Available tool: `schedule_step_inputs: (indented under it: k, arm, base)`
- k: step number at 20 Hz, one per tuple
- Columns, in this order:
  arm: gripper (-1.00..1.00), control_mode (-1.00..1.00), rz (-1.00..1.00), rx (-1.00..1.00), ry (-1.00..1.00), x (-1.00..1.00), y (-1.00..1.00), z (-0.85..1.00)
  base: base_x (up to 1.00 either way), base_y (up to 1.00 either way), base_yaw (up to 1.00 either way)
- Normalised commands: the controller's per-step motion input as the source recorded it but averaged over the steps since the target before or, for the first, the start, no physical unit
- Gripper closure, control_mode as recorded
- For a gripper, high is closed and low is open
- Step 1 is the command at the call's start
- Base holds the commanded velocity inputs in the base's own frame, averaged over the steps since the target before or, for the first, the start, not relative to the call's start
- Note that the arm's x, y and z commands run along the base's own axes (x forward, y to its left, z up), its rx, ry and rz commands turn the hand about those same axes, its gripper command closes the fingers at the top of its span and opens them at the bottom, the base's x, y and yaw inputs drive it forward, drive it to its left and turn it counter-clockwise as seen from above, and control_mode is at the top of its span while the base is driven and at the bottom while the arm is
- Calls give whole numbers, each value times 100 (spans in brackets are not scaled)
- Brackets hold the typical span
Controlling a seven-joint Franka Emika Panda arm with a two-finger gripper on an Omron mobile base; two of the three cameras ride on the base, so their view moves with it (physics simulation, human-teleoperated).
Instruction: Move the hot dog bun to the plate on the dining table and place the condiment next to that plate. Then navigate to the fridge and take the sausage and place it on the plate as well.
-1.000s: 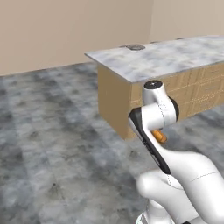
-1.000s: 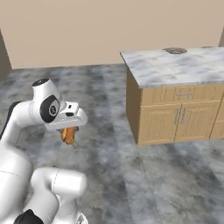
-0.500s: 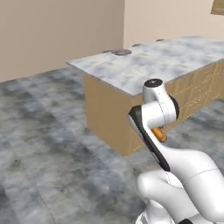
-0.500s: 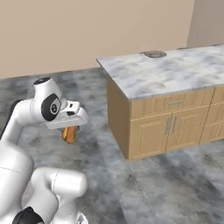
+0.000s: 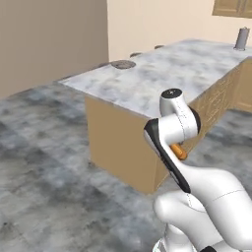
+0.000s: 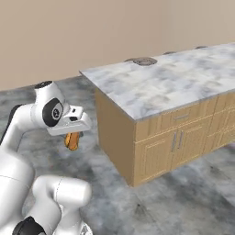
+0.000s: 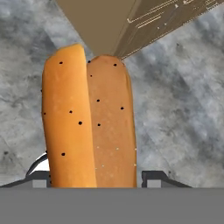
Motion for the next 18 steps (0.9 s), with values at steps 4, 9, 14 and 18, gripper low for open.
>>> schedule_step_inputs:
  k: [4, 9, 14, 18]
  arm:
    - [100, 100, 0, 0, 0, 0, 0, 0]
    - [100, 100, 0, 0, 0, 0, 0, 0]
    - [100, 100, 0, 0, 0, 0, 0, 0]
    - [100, 100, 0, 0, 0, 0, 0, 0]
  base:
    - [67, 100, -42]
    - [45, 100, -43]
    - [29, 100, -39]
    - [20, 100, -39]
